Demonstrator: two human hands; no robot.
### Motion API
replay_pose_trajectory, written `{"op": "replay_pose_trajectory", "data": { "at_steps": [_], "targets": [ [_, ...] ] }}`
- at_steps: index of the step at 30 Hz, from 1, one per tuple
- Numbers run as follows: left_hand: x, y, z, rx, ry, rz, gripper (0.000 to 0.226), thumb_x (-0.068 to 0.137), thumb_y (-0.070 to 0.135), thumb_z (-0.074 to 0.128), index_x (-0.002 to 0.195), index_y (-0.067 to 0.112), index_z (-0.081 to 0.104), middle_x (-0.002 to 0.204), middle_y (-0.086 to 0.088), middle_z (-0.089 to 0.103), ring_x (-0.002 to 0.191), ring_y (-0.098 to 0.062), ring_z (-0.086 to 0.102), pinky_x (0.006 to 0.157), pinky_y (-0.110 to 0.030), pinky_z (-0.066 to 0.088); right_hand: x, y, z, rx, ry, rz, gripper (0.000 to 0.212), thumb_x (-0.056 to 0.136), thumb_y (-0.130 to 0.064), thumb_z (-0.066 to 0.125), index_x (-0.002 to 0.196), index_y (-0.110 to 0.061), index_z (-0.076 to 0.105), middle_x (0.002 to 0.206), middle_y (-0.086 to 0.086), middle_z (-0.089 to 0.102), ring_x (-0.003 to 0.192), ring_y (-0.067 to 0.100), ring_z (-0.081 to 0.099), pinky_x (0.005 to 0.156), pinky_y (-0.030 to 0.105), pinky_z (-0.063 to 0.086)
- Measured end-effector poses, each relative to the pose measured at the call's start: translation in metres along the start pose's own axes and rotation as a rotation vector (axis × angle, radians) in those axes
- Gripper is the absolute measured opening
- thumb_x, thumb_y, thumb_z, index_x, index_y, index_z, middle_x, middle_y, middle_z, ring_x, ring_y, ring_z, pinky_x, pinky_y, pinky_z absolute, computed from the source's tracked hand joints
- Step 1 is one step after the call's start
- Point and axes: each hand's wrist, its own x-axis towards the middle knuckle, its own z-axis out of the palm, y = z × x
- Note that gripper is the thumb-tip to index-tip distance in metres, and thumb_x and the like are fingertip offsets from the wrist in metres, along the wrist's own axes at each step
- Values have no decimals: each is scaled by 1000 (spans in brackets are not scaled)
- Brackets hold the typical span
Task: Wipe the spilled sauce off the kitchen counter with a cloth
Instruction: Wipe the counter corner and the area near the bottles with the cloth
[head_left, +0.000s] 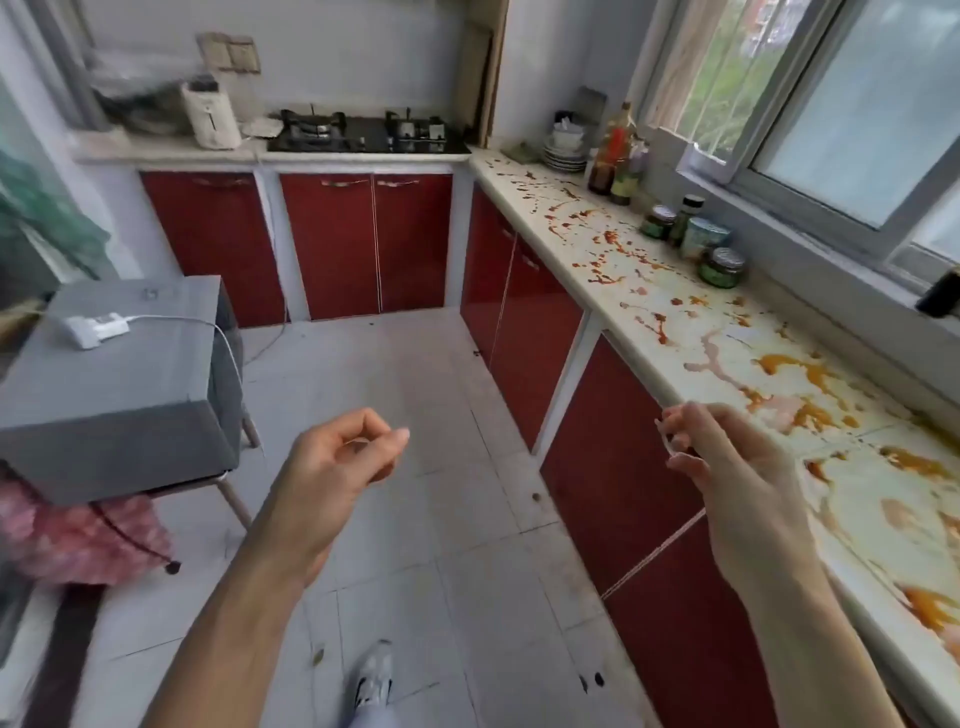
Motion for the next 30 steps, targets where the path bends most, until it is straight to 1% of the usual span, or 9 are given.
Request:
{"op": "replay_pose_trajectory", "data": {
  "at_steps": [5,9,15,17,19,22,24,27,30],
  "targets": [
    [66,2,-9,-19,-41,38,13,70,20,69,65,18,57,95,7,63,94,-6,62,82,-18,42,61,-2,59,9,-111,7,19,82,-39,60,71,-29,73,79,-8,68,82,5,61,80,33,47],
    [144,8,-26,-13,-68,78,22,84,-1,59,70,16,62,103,4,66,101,-7,62,82,-18,42,122,-3,102,14,-94,-3,21,82,-40,60,70,-29,72,80,-11,67,88,3,61,82,35,46],
    [271,29,-50,-44,-99,148,16,86,7,58,75,18,61,95,-2,69,96,-13,64,86,-24,43,216,-6,158,3,5,0,23,84,-35,61,84,-15,70,84,-10,67,92,12,60,81,32,46],
    [302,32,-54,-55,-109,144,10,84,12,56,78,18,62,92,-5,69,90,-19,66,87,-29,46,241,-5,171,-10,26,8,20,83,-35,61,86,-18,71,83,-11,66,90,11,60,81,31,47],
    [337,31,-60,-55,-100,135,14,89,5,54,81,14,61,85,-8,69,83,-22,67,86,-33,48,271,1,185,-18,41,8,13,87,-30,62,85,-22,72,84,-12,66,87,10,59,82,33,49],
    [397,30,-66,-37,-72,137,17,90,-1,51,82,10,62,77,-9,68,73,-20,65,79,-31,48,325,13,208,10,63,8,12,90,-24,62,85,-23,72,85,-9,65,81,8,59,84,37,49],
    [439,32,-67,-30,-57,149,18,89,-1,52,82,11,63,74,-7,68,69,-18,63,77,-30,47,363,21,223,43,75,8,10,86,-27,64,84,-22,73,90,-4,65,79,9,58,84,39,48],
    [499,39,-64,0,-45,181,21,89,-1,54,80,15,64,73,-6,68,67,-15,61,76,-28,47,418,31,241,51,105,-1,12,83,-32,65,85,-23,73,92,-4,66,83,11,58,84,37,48],
    [572,51,-55,34,-56,218,24,88,0,55,78,18,65,73,-5,68,66,-14,60,74,-28,46,489,41,258,83,108,-9,10,91,-26,63,87,-24,72,102,-2,67,92,15,58,87,37,48]
  ]
}}
